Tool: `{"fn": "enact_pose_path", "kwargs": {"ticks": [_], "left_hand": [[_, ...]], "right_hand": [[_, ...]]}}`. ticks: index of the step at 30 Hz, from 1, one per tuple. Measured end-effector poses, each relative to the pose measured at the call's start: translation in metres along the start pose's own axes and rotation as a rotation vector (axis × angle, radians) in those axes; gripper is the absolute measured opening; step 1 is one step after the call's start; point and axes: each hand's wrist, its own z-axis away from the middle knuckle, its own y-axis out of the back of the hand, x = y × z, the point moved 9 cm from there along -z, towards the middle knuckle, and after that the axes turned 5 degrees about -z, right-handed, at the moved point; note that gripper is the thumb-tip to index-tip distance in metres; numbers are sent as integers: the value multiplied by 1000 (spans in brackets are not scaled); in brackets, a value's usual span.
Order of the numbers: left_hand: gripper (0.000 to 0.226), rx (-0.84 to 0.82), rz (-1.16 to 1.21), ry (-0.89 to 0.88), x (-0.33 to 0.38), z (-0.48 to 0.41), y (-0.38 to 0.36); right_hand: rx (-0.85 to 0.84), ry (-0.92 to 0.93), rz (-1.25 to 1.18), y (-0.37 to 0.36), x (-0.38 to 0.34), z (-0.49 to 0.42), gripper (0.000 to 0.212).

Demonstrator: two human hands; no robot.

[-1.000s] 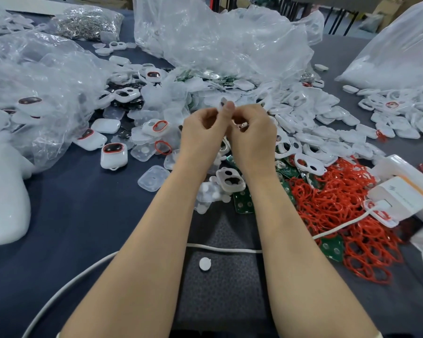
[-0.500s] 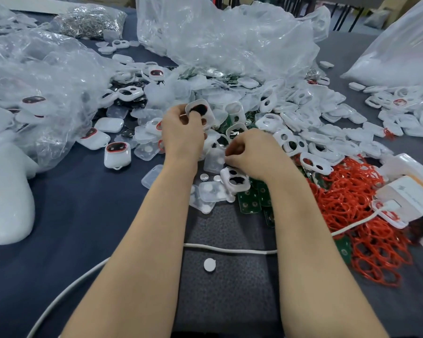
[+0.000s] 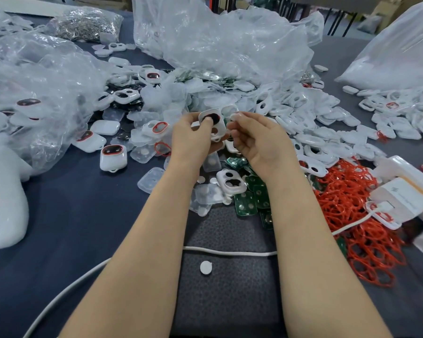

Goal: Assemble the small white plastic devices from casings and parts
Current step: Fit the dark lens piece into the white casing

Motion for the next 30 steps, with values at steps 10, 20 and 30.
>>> {"fn": "enact_pose_path", "kwargs": {"ticks": [10,20,30], "left_hand": [[20,-5,-91,-91,5,1,-1],[19,-9,-77,-92,3,-2,-2],[21,-17,-126,-118,4,-2,-1]], "right_hand": [[11,220,255,-1,-15,-1,13],[53,269,328,2,-18,-1,10],[82,320,403,0,-21,1,15]]}}
